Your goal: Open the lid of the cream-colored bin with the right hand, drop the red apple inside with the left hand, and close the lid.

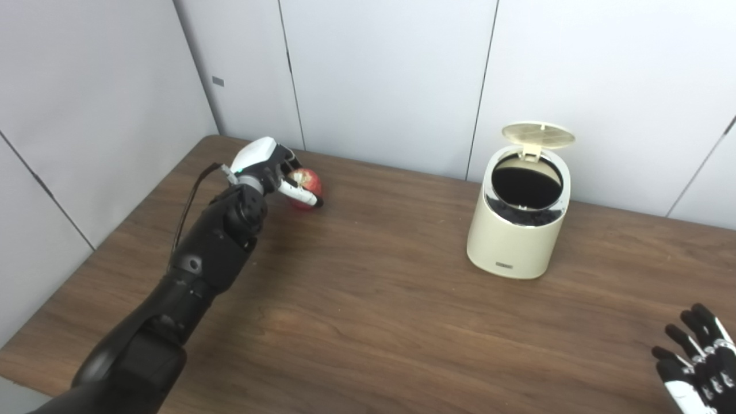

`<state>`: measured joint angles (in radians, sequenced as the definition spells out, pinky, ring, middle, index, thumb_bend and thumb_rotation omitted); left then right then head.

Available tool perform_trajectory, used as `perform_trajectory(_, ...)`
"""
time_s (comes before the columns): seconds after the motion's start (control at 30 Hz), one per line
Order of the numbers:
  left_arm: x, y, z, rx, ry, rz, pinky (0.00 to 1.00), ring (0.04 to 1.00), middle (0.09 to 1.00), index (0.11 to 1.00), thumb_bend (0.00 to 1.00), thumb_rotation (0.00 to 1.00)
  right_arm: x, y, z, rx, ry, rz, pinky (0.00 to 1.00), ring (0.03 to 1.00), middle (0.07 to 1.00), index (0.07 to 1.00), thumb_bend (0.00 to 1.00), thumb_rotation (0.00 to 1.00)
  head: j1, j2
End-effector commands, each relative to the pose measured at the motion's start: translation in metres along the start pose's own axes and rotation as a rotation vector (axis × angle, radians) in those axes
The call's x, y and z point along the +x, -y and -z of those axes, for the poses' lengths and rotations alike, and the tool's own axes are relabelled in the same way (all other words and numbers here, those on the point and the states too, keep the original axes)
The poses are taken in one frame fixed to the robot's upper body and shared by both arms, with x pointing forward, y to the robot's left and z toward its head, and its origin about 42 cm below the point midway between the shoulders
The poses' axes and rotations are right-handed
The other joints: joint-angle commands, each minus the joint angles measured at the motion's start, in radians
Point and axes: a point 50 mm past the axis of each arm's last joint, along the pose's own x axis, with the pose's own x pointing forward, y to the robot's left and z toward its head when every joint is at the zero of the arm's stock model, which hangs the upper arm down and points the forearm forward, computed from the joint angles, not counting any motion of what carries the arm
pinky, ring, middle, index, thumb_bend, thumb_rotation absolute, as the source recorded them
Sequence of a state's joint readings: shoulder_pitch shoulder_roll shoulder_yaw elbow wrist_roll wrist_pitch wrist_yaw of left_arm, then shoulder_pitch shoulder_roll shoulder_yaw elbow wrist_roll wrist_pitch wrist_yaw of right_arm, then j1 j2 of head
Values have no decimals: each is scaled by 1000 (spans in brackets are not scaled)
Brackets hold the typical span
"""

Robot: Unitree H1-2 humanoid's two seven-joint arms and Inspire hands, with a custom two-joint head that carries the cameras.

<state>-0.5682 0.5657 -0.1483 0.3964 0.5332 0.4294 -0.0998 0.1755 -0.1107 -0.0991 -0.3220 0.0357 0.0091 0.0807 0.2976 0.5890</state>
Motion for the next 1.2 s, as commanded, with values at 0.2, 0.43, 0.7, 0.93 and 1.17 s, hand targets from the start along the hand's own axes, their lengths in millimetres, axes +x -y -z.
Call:
perform_trajectory(0.2, 3, -33, -10, -38, 47, -153, 507, 471, 525, 464, 500, 0, -7, 1, -8, 3, 43, 7, 755, 885, 926, 911, 551, 464, -27, -9)
perform_trajectory(0.43, -26, -36, -15, -124, 152, -232, 475, 447, 507, 474, 502, 0, -8, -5, -6, -7, 43, 7, 765, 894, 935, 927, 526, 422, -92, -56)
perform_trajectory(0.7, -76, -33, -55, -222, 337, -310, 439, 446, 505, 477, 502, 0, -4, -11, -2, 9, 46, 2, 784, 899, 938, 920, 505, 336, -181, -71)
perform_trajectory(0.93, -108, -23, -91, -288, 513, -328, 367, 436, 521, 484, 477, 0, -1, -21, -1, -8, 77, 5, 746, 886, 923, 904, 512, 329, -296, -97)
perform_trajectory(1.17, -127, -8, -119, -362, 630, -302, 341, 454, 534, 490, 474, 0, -5, -25, -3, -56, 72, 27, 724, 868, 912, 901, 580, 427, -354, -101)
